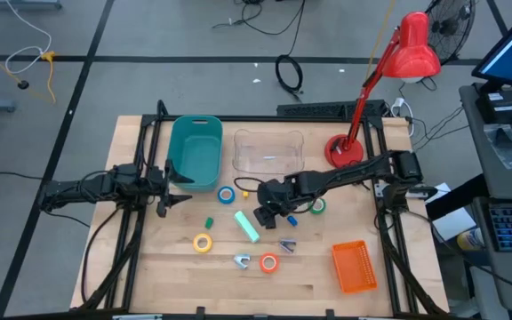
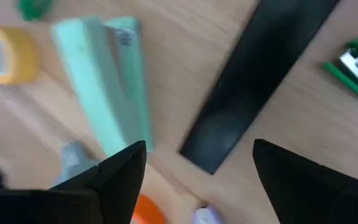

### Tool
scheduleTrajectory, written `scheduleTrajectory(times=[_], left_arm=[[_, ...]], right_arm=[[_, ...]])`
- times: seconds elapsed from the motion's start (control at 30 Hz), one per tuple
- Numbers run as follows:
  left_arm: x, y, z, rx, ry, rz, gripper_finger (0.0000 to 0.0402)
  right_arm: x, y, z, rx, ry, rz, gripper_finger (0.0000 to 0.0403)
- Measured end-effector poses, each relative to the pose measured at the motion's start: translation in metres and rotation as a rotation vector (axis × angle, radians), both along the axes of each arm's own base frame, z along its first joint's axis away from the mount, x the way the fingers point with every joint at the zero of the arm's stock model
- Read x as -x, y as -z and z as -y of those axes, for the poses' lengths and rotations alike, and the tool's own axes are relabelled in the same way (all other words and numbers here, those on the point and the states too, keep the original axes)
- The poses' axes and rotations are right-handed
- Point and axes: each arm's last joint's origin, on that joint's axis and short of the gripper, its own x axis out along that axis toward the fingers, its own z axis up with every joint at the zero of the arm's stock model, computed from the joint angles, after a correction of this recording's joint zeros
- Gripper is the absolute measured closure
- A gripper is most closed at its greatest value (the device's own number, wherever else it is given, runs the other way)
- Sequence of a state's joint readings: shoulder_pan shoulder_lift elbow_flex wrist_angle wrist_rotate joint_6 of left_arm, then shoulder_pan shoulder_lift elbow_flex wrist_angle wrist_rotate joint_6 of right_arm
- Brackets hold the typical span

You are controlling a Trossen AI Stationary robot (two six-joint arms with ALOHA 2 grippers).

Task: Pick and place Stapler, Stapler remover, tape
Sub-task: Put the black stapler into the green bin

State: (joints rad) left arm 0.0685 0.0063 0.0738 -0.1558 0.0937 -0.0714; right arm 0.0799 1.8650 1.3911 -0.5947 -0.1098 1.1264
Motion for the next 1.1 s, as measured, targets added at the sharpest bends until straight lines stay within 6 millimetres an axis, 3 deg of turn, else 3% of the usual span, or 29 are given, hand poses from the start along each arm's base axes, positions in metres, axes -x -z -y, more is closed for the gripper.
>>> scheduleTrajectory(times=[0.53, 0.7, 0.97, 1.1], left_arm=[[0.0, 0.0, 0.0, -0.005, 0.0, 0.0, 0.0149], [0.0, 0.0, 0.0, -0.001, 0.001, 0.0, 0.0149], [0.0, 0.0, 0.0, 0.017, 0.0, 0.0, 0.0149], [0.0, 0.0, 0.0, 0.035, -0.002, -0.001, 0.0149]], right_arm=[[-0.019, 0.047, -0.002, -0.075, 0.133, -0.065, 0.0132], [-0.018, 0.049, -0.002, -0.085, 0.175, -0.084, 0.0168], [-0.017, 0.049, -0.002, -0.093, 0.203, -0.094, 0.0263], [-0.017, 0.046, -0.002, -0.087, 0.205, -0.087, 0.0273]])
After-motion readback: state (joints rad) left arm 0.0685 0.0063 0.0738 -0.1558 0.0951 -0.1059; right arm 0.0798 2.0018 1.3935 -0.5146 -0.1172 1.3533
